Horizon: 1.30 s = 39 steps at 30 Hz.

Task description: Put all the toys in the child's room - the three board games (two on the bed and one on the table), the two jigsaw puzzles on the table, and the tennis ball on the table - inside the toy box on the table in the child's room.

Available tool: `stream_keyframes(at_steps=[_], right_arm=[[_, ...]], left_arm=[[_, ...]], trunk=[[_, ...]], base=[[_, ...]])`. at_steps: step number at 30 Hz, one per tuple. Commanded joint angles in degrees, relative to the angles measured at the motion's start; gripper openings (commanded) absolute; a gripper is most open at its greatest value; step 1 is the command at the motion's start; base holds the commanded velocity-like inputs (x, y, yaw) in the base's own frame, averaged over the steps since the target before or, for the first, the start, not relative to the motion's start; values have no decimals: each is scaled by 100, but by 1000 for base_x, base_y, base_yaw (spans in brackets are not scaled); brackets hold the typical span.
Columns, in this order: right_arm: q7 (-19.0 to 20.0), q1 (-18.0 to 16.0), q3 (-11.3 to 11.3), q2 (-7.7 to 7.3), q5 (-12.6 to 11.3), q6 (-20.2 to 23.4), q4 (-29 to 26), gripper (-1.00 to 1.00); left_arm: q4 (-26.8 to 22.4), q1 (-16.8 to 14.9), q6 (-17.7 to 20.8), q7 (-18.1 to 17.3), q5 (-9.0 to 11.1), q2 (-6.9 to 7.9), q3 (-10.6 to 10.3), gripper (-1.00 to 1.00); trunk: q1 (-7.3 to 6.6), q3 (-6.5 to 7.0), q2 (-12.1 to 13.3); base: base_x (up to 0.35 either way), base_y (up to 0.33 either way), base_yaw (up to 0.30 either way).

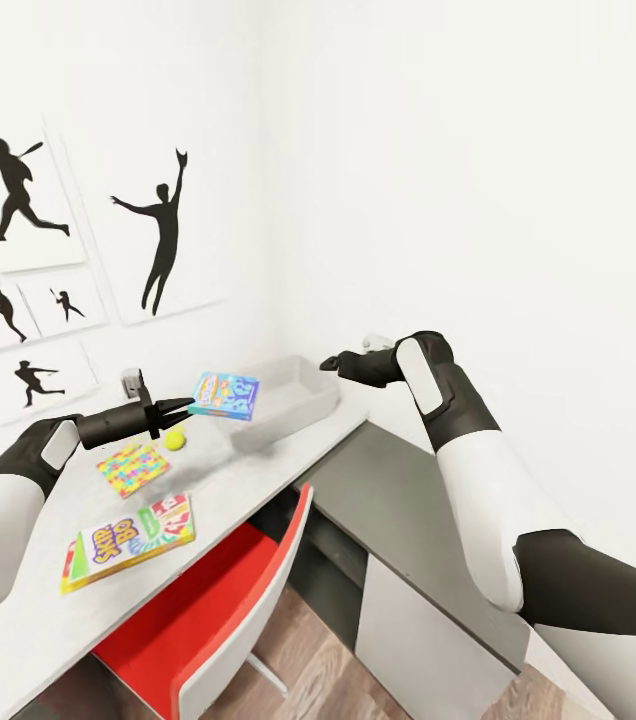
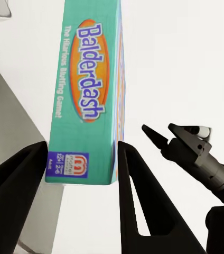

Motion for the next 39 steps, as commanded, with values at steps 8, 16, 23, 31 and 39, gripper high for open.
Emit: stream_keyframes(at_steps=[8,16,23,31,39], right_arm=[[-35,-3,4,0,-30,-22,-4,100],[-31,3,4,0,-30,-31,-4,100],[-31,3,4,0,-30,-42,-4,100],[-31,3,4,0,-30,-44,-4,100],[-31,3,4,0,-18,-62,-4,100]], left_arm=[[3,-7,31,-30,5,-1,15,-100],[3,-7,31,-31,2,-4,14,-100],[3,-7,31,-24,-3,-9,14,-100],[3,-7,31,-22,-4,-13,18,-100],[3,-7,31,-22,-3,-17,18,-100]], trunk=[[7,-13,-13],[7,-13,-13],[7,-13,-13],[7,-13,-13],[7,-13,-13]], base=[[213,94,0],[91,83,0],[137,33,0],[149,-1,0],[149,-62,0]])
